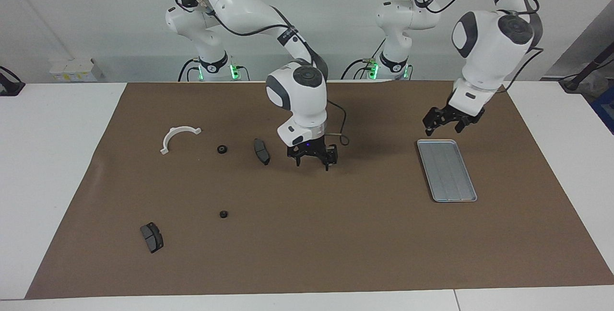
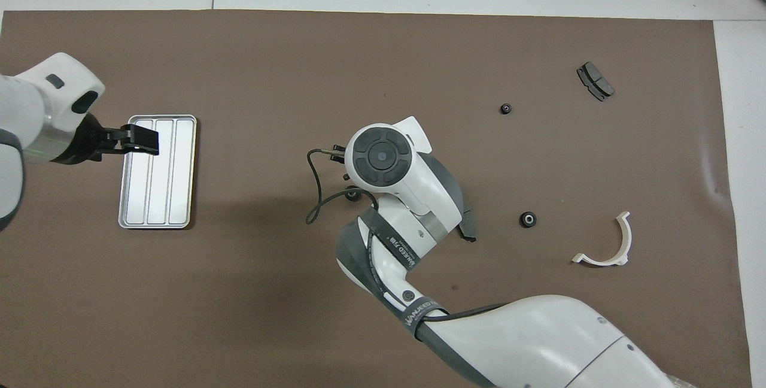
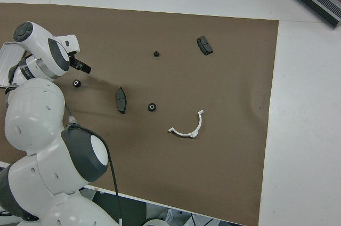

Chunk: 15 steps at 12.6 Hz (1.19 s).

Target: Place bearing gear from tray to pile

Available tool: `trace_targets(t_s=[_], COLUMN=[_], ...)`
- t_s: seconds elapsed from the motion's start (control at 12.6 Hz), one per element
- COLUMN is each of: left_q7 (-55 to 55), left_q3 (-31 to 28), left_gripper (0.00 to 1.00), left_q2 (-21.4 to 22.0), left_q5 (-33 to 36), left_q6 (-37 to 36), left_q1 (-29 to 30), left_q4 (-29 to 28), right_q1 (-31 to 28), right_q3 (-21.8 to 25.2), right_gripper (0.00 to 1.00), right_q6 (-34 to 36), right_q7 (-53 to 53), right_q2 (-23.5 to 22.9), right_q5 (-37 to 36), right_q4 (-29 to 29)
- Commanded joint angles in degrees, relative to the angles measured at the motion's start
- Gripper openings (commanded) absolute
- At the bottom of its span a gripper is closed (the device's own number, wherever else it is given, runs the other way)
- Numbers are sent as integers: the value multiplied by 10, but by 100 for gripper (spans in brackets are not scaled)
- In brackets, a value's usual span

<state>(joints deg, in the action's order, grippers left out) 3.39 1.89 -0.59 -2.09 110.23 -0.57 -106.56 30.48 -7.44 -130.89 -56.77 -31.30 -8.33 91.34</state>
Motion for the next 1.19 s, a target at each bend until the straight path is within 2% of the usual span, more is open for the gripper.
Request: trace_targets(t_s=[0.0,0.16,0.32,0.56,0.72,0.79,0.95,1.11], left_q7=[-35,-36,-35,-47,-47,-46,-44,-30], left_q3=[8,8,8,15,18,23,24,25], left_gripper=[100,100,100,100,100,100,100,100], left_q2=[-10,-16,-18,-10,-8,-6,1,12], left_q5=[4,4,6,7,9,12,51,53], left_q6=[-12,-5,-12,-26,-65,-76,-101,-117], left_q1=[47,52,47,43,42,37,22,16], left_q4=[49,86,97,99,100,99,97,88], right_q1=[14,19,29,39,48,48,48,48], right_q3=[1,1,1,1,1,1,1,1], right_gripper=[100,100,98,85,73,64,54,42], right_q6=[-6,4,3,5,17,26,26,27], right_q7=[-11,-10,-9,-4,-4,-3,-3,-4], right_q2=[-38,-35,-35,-35,-29,-27,-27,-27], right_q5=[-9,-10,-12,-15,-25,-33,-35,-37], right_q4=[-30,-22,-18,-6,14,15,14,10])
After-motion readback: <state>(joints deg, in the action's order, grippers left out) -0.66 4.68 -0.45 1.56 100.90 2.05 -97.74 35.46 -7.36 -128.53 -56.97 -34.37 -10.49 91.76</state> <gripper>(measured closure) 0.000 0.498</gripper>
